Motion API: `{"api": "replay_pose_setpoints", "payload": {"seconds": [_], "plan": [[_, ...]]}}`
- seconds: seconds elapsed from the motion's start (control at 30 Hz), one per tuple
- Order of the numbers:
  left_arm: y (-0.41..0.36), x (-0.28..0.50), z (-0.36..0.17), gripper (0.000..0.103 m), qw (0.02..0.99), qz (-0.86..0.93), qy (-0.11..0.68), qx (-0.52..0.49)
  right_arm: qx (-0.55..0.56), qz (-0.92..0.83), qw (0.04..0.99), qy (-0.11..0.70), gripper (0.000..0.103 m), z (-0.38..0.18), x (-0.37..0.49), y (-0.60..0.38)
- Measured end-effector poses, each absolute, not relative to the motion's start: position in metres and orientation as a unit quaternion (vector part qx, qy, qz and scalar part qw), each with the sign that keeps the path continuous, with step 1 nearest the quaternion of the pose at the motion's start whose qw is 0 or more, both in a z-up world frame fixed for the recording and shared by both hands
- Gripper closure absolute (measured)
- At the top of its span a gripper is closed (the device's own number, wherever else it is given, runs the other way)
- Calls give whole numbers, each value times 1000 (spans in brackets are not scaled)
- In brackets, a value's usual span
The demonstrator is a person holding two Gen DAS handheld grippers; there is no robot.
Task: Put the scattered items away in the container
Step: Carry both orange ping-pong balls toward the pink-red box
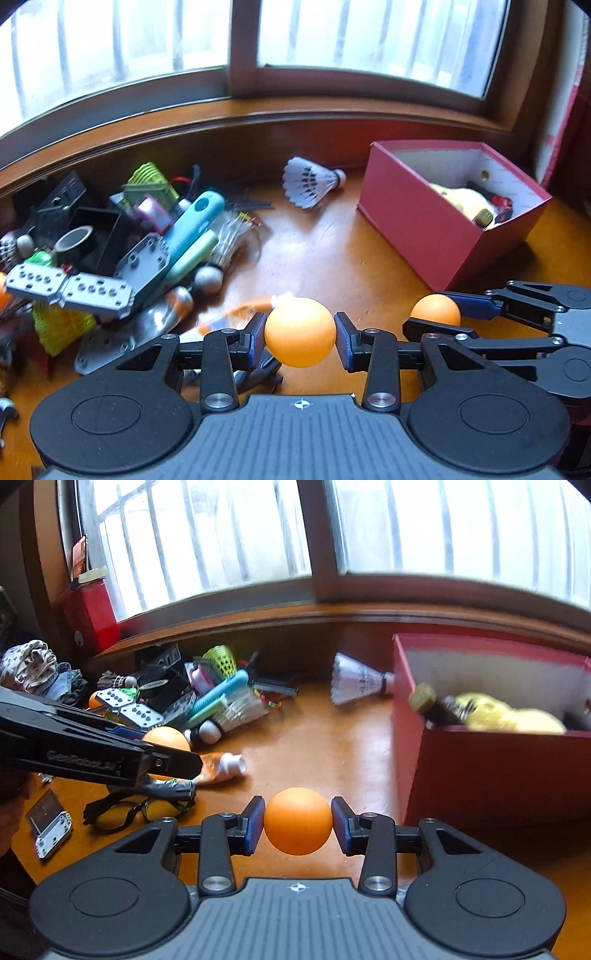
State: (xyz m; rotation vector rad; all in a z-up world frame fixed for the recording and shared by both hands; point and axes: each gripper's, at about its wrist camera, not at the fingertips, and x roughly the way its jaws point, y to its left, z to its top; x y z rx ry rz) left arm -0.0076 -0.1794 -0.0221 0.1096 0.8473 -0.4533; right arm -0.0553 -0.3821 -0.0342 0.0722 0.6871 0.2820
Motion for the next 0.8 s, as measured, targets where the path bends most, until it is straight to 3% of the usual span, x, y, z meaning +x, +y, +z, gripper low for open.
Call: {"api": "replay_pose_setpoints", "payload": {"seconds": [0.4, 0.8], "plan": [[-190, -7, -18, 63, 891, -217, 397, 43, 20, 151, 943, 296, 61, -5, -51, -397], [-190, -55, -46, 58, 832, -278, 475, 61, 26, 199, 927, 316, 61, -8, -37, -422]]}}
